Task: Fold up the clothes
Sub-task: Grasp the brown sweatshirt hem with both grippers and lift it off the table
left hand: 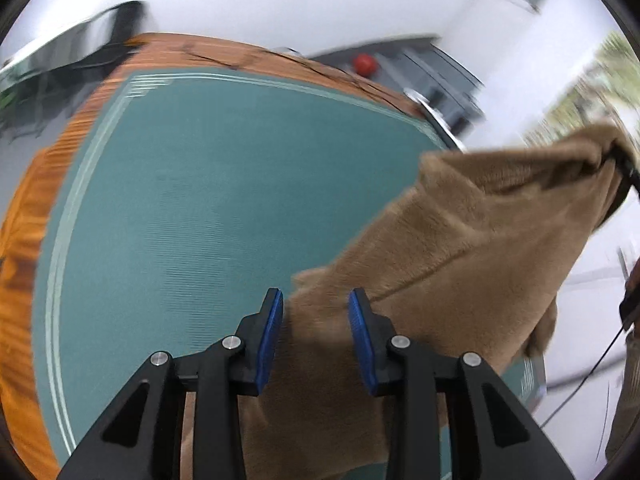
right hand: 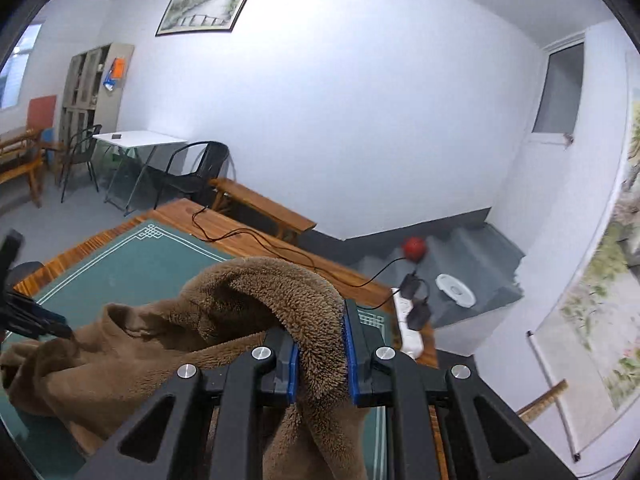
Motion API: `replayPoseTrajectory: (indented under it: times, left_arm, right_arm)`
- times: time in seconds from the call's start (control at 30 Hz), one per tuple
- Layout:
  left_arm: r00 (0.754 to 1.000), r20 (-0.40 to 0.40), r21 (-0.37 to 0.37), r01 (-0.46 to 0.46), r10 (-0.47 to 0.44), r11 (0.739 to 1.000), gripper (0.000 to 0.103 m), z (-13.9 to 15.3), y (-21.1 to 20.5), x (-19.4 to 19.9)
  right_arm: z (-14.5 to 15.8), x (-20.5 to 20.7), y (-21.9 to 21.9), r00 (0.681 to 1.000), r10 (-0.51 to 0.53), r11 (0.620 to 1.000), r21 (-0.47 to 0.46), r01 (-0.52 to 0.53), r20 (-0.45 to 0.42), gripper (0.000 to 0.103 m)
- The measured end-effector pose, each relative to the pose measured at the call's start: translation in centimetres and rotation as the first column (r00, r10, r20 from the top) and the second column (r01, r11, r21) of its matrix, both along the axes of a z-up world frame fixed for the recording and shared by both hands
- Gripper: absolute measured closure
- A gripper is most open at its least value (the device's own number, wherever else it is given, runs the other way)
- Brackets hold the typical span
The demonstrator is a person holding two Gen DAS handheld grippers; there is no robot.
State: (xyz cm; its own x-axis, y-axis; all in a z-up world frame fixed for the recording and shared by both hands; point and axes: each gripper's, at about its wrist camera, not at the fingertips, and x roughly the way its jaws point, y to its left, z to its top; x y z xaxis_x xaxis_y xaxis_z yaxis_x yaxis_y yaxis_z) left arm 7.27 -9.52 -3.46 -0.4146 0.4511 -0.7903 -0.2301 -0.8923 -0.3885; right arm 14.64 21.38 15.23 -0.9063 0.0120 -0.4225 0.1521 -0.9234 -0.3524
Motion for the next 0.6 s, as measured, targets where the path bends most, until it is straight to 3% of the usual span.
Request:
replayPoseTrajectory:
  times: [0.1, 0.13, 0.3, 0.6]
  left_arm:
    - [0.998, 0.016, 0.036, 0.063, -0.063, 0.997, 0.029, -0.5, 0.7, -0.6]
    - [0.996, 0.021, 0.048, 0.083, -0.084, 0.995, 0.026, -0.7, 0.9, -0.8]
    - [0.980, 0.076, 0.069, 0.180, -0.186, 0.981, 0.026, -2.2, 2.3, -2.3]
    - [0.953, 0.102, 0.145, 0.270, -0.286, 0.952, 0.024, -2.5, 2.9, -3.4]
  right_arm:
    - [0.3, 2.9, -0.6, 1.000, -0.019, 1.000, 0.019, 0.018, 0.001, 0.084]
    - [0.2, 3.6, -0.9, 0.999, -0.032, 0.999, 0.028, 0.032, -0.001, 0.084]
    - [0.2, 5.8, -0.2, 0.996, -0.084, 0.996, -0.013, 0.084, -0.034, 0.084]
    - [1.0, 10.3, -0.8, 0.987, -0.120, 0.993, 0.009, 0.121, -0.104, 0.084]
